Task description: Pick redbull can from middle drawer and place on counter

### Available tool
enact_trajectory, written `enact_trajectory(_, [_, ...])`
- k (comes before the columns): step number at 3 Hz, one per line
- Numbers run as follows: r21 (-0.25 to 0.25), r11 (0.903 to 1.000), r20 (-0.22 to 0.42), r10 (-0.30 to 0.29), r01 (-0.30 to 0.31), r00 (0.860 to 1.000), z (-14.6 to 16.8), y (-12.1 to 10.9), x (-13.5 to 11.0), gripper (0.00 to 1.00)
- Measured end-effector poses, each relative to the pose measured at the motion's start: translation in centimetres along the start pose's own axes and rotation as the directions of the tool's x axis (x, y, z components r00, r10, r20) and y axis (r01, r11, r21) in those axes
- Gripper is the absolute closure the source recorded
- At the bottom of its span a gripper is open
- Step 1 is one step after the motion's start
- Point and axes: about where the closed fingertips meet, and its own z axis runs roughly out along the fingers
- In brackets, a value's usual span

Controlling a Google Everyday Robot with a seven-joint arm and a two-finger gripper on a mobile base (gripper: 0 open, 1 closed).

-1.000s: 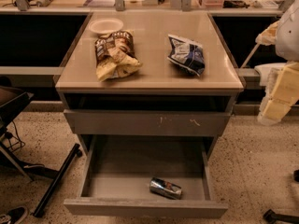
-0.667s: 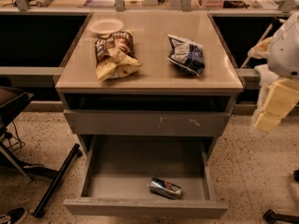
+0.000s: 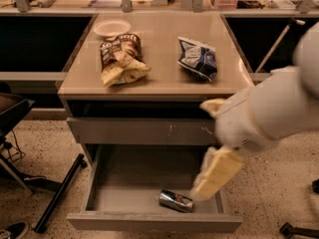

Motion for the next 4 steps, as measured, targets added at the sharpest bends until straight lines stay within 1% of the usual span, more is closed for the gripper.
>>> enact_trajectory(1, [-0.107,0.9942,0.088,0.024,-0.015,0.996,8.9,4.7,-2.9,0.00])
enact_trajectory(2, [-0.280,0.9599,0.070,0.030,-0.010,0.997,20.3,11.0,-3.8,0.00])
enact_trajectory(3, [-0.371,0.9283,-0.046,0.002,-0.019,0.999,29.5,15.8,1.2,0.00])
enact_trajectory(4, [-0.382,0.9241,-0.087,-0.047,0.010,0.995,32.0,17.8,3.0,0.00])
